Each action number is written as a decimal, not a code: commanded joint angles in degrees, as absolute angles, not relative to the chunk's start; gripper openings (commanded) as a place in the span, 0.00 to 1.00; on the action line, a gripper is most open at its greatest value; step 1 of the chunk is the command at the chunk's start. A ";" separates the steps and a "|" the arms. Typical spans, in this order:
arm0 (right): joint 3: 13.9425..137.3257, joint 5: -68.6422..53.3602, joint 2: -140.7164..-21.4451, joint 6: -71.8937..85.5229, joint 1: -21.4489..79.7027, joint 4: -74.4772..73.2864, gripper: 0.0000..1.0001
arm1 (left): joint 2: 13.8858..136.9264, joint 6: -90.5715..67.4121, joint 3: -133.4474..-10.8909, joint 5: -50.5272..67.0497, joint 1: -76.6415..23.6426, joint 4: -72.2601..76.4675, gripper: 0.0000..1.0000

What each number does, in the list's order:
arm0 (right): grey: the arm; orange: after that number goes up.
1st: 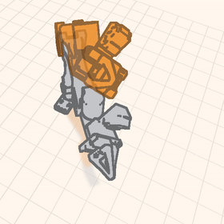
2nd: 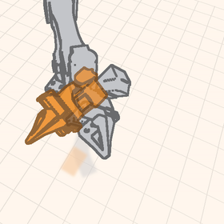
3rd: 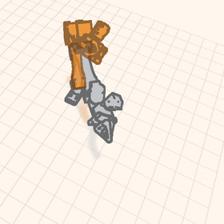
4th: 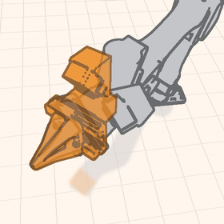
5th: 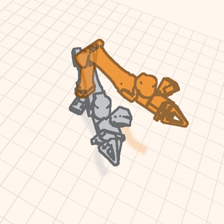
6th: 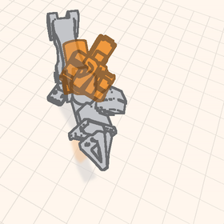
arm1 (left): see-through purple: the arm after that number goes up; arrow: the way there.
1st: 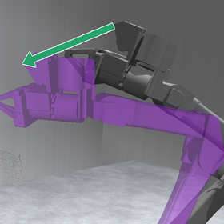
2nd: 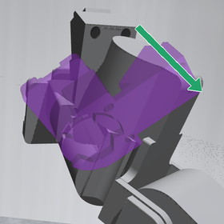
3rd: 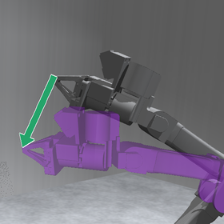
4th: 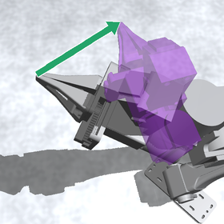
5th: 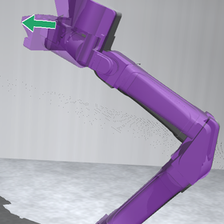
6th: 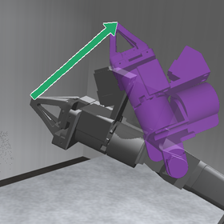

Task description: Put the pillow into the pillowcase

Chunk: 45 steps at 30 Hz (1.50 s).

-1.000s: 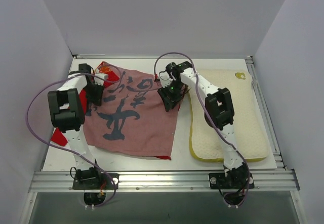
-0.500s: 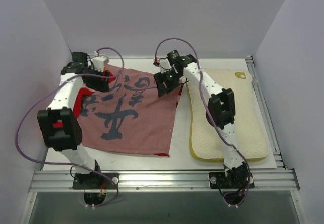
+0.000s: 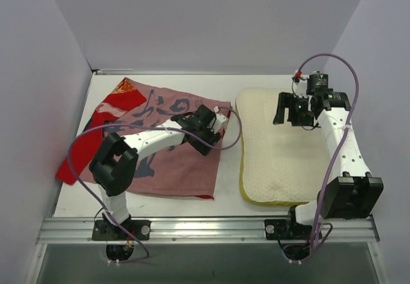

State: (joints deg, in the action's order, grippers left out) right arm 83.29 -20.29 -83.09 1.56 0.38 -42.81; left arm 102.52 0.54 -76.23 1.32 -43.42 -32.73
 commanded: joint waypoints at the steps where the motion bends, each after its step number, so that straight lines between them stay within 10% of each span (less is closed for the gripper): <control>1: 75.52 -12.85 -80.88 2.20 -3.93 -47.80 0.72 | 106.86 -5.44 -82.60 -7.73 -46.57 -28.56 0.66; 17: 61.70 -6.42 -80.06 -2.99 -11.33 -55.54 0.74 | 119.61 -10.98 -92.55 -16.07 -54.05 -27.95 0.65; 28: 64.69 -7.21 -86.21 -6.59 -12.66 -59.85 0.72 | 122.78 -9.94 -93.34 -20.22 -52.74 -29.88 0.41; 35: 66.00 -4.58 -93.42 -10.80 -12.57 -57.84 0.63 | 118.58 -9.67 -93.96 -6.17 -48.44 -30.41 0.00; 45: 82.07 4.82 -111.25 -23.54 -10.73 -43.43 0.58 | 110.04 -9.93 -89.92 23.63 -36.92 -28.13 0.00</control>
State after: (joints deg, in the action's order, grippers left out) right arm 76.88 -1.08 -108.03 -16.78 -11.77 -53.01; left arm 115.55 -10.07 -90.48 10.90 -39.38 -30.26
